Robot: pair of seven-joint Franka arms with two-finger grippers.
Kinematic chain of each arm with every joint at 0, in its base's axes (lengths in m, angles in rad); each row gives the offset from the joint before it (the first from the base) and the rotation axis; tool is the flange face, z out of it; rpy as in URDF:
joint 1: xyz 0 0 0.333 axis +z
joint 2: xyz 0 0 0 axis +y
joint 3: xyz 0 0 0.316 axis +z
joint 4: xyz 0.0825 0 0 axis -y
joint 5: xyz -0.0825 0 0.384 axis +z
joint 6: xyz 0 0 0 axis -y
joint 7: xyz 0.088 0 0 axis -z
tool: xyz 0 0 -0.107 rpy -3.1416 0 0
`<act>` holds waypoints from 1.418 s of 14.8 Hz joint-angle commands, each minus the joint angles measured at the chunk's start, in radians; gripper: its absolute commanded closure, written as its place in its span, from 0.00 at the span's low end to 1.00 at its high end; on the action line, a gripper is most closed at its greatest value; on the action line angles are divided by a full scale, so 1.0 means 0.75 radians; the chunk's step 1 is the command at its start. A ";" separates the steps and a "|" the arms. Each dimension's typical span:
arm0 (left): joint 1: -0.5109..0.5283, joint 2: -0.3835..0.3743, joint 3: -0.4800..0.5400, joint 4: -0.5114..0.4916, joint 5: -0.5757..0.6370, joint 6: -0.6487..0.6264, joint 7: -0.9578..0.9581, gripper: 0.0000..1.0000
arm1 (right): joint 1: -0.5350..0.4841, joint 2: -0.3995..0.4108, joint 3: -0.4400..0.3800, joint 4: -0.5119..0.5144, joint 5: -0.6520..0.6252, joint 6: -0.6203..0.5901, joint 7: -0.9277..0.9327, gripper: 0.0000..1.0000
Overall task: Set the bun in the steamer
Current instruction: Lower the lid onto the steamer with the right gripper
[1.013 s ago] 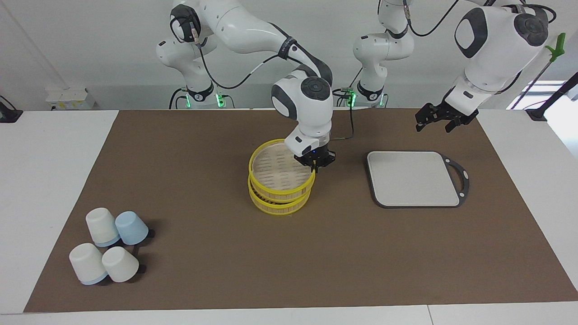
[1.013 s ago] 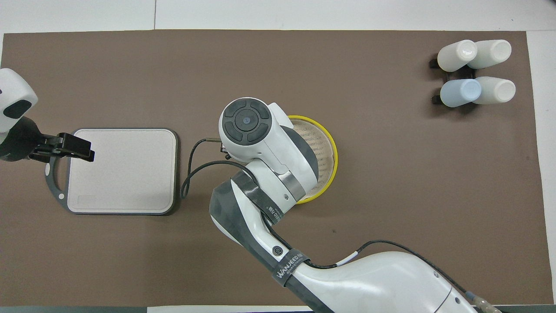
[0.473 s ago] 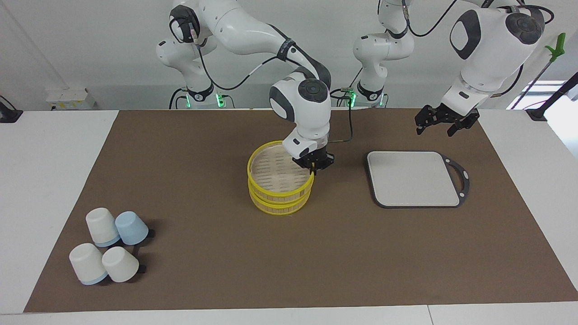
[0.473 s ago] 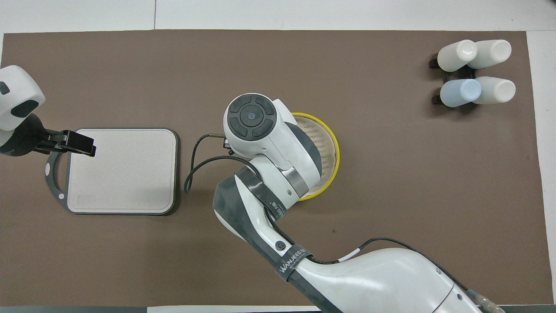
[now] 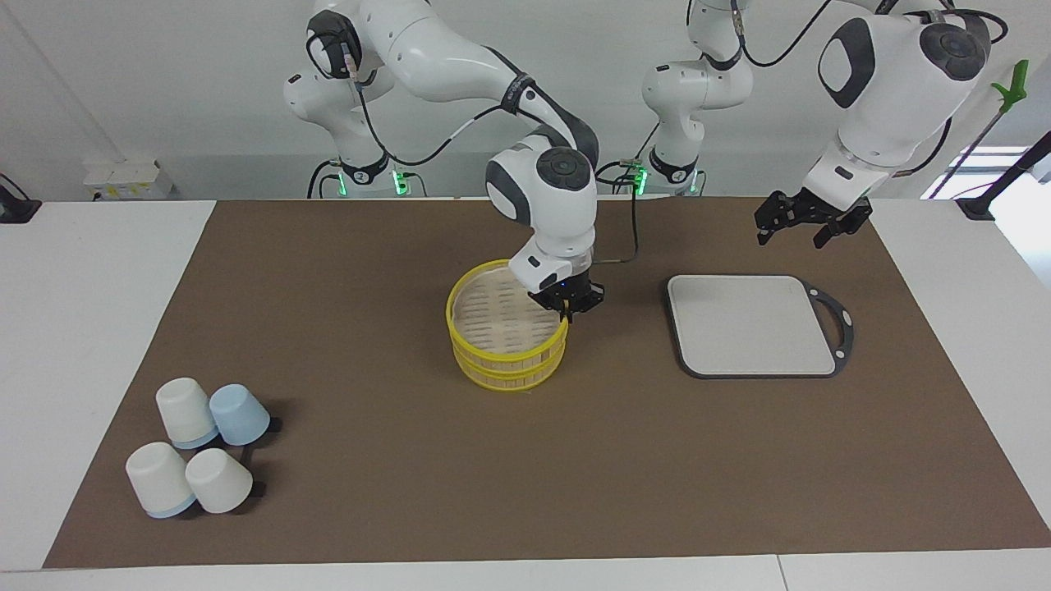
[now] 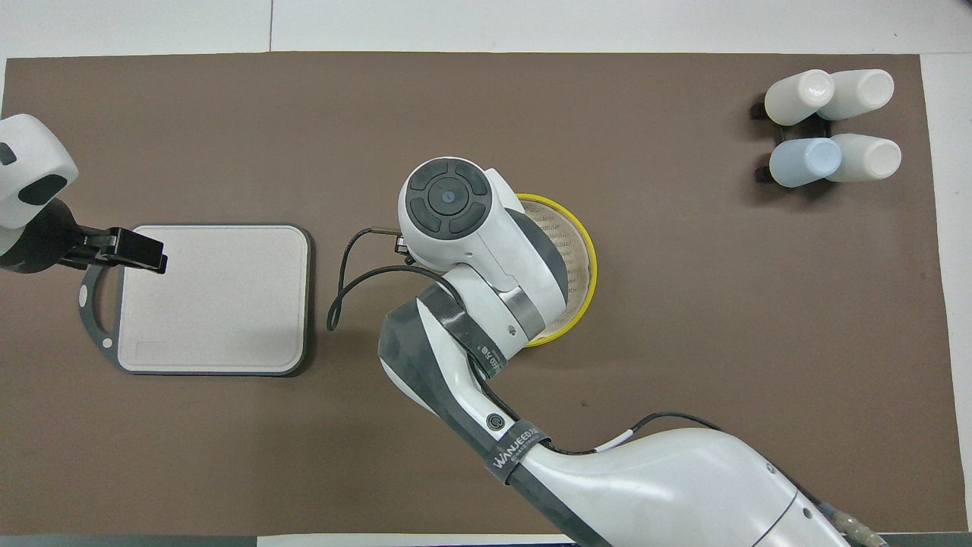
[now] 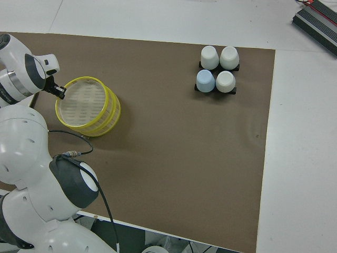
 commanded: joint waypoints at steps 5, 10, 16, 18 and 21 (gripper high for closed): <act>0.019 -0.016 -0.013 -0.027 0.028 0.022 0.018 0.00 | -0.011 0.016 0.009 -0.042 0.014 0.099 -0.030 0.88; 0.017 -0.016 -0.013 -0.021 0.028 0.020 0.020 0.00 | -0.001 -0.029 0.007 -0.006 -0.039 -0.048 -0.033 0.00; 0.013 -0.020 -0.013 -0.015 0.028 0.026 0.020 0.00 | -0.138 -0.203 -0.001 0.064 -0.039 -0.261 -0.385 0.00; 0.005 -0.024 -0.011 -0.019 0.028 0.026 0.024 0.00 | -0.226 -0.264 -0.003 0.062 -0.041 -0.394 -0.570 0.00; 0.005 -0.026 -0.007 -0.019 0.026 0.033 0.024 0.00 | -0.367 -0.350 -0.003 0.052 -0.057 -0.582 -0.870 0.00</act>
